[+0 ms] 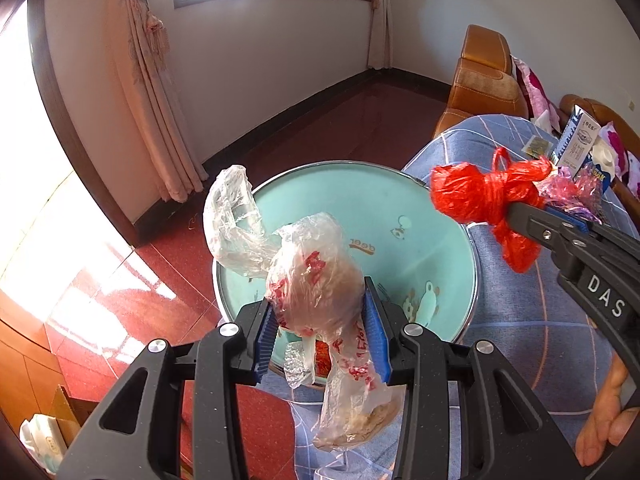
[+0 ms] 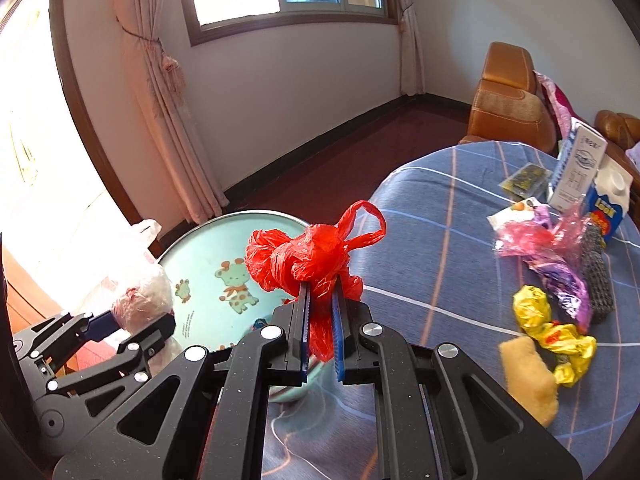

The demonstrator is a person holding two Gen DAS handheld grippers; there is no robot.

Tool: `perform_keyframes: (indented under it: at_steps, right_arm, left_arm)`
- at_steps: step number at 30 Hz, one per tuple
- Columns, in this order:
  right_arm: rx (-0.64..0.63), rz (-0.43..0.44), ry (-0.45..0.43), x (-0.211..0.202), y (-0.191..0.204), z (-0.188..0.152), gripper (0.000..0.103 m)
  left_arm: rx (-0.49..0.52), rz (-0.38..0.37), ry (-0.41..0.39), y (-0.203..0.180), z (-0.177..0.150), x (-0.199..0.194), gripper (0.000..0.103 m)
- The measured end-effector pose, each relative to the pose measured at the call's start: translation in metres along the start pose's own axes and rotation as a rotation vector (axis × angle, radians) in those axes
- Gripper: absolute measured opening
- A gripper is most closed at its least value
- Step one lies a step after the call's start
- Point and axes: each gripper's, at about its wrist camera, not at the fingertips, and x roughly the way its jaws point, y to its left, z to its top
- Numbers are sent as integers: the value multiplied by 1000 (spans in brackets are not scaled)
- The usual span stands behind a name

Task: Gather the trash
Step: 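Carry the clear bag and red bag over the blue bin with both tools, then open both tools over the bin to drop the two bags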

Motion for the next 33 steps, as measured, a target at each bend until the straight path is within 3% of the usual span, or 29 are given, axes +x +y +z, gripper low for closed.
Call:
perform_keyframes:
  at_steps: [6, 20, 27, 33]
  right_arm:
    - [-15, 4, 29, 17, 7, 1, 11]
    - [-39, 26, 109, 62, 16, 2, 12]
    - [-29, 57, 127, 71, 14, 4, 21]
    - [-20, 68, 107, 64, 11, 7, 31]
  left_arm:
    - [7, -43, 21, 3, 2, 11, 39]
    - [-10, -52, 93, 12, 0, 44, 40]
    - [-17, -46, 99, 16, 3, 50, 43]
    - [-10, -32, 94, 16, 1, 50, 53]
